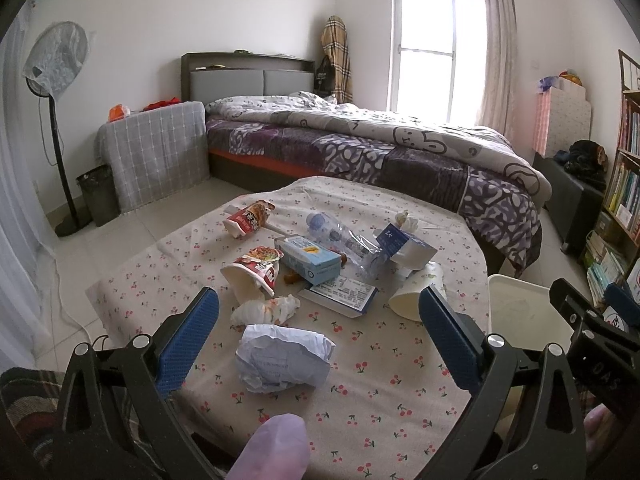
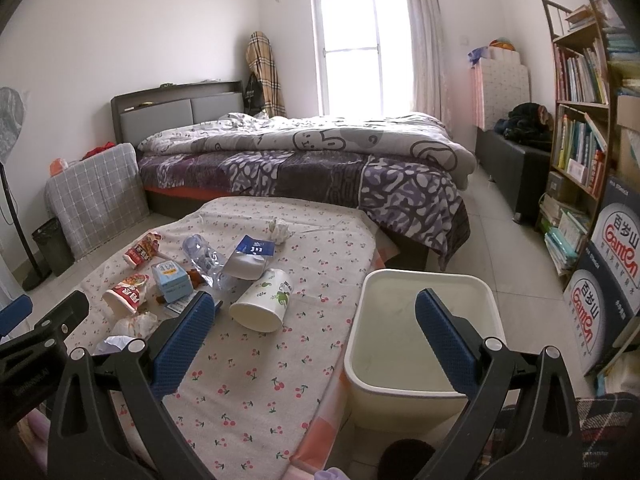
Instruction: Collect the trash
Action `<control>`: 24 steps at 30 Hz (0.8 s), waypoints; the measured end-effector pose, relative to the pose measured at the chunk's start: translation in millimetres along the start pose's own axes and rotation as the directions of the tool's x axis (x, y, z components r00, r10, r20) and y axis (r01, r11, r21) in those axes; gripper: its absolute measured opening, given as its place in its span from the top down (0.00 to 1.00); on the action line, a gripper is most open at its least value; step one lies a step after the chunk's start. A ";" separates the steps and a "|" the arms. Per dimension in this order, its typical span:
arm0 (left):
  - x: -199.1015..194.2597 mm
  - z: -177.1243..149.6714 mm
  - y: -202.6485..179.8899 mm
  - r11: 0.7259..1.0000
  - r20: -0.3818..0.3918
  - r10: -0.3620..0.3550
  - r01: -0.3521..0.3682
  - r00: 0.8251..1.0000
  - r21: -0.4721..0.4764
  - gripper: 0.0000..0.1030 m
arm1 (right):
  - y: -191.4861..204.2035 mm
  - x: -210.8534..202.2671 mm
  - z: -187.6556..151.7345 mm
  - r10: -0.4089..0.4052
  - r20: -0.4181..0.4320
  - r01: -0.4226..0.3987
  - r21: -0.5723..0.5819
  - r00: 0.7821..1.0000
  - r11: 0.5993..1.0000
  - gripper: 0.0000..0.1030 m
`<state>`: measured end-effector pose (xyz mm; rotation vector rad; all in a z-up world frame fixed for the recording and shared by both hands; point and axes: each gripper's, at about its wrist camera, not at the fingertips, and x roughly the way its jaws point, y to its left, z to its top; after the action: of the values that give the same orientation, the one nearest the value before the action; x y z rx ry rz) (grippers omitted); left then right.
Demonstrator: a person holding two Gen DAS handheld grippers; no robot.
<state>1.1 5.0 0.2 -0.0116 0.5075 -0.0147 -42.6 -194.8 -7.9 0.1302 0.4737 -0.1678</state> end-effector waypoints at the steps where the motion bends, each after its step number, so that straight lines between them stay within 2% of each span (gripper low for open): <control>1: 1.6 -1.8 -0.4 1.000 0.000 0.000 0.000 1.000 0.001 0.07 | 0.4 -0.4 -0.4 0.000 -0.001 0.000 -0.001 1.000 1.000 0.05; 24: 2.4 -1.6 0.6 1.000 -0.005 -0.001 0.001 1.000 -0.002 0.07 | 1.2 -0.6 -0.4 0.004 -0.006 -0.004 0.000 1.000 1.000 0.05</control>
<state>2.5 5.5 -2.4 -0.0137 0.5124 -0.0150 -43.1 -193.4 -7.9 0.1315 0.4795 -0.1638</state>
